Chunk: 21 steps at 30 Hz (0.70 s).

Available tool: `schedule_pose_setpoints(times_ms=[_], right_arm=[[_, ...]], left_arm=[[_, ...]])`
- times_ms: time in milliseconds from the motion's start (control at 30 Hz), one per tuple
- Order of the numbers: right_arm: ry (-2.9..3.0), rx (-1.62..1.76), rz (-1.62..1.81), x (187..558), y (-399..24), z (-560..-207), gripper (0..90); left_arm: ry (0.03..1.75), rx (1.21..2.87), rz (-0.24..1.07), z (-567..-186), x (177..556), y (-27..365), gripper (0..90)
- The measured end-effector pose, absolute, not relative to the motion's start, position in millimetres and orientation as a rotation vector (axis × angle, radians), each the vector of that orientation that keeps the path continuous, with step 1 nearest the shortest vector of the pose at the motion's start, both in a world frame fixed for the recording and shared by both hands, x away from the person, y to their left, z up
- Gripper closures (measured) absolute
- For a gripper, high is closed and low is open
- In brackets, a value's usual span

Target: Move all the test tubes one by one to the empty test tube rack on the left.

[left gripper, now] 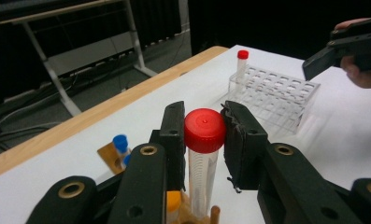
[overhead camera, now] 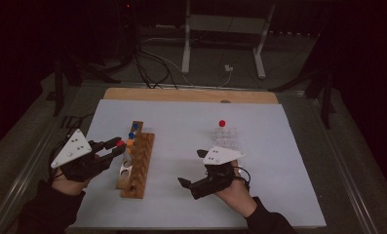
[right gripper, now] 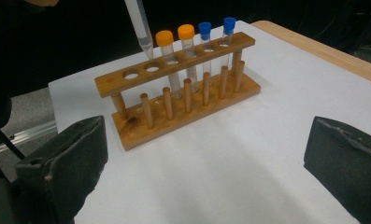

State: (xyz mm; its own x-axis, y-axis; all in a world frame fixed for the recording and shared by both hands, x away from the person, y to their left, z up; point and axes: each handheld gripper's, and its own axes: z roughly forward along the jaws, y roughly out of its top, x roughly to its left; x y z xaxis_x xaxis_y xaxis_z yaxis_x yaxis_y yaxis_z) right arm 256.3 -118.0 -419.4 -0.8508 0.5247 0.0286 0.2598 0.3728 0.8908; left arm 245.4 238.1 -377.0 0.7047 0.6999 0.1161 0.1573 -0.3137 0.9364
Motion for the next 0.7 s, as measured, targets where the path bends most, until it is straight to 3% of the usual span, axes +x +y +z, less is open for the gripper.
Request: schedule_pose_setpoints(times_ms=[700], right_arm=[[2.386,0.677,1.456,254.9,-118.4,-419.2,0.0]], left_arm=[[0.781,1.912,0.588,-416.9,254.5,241.0,71.9]])
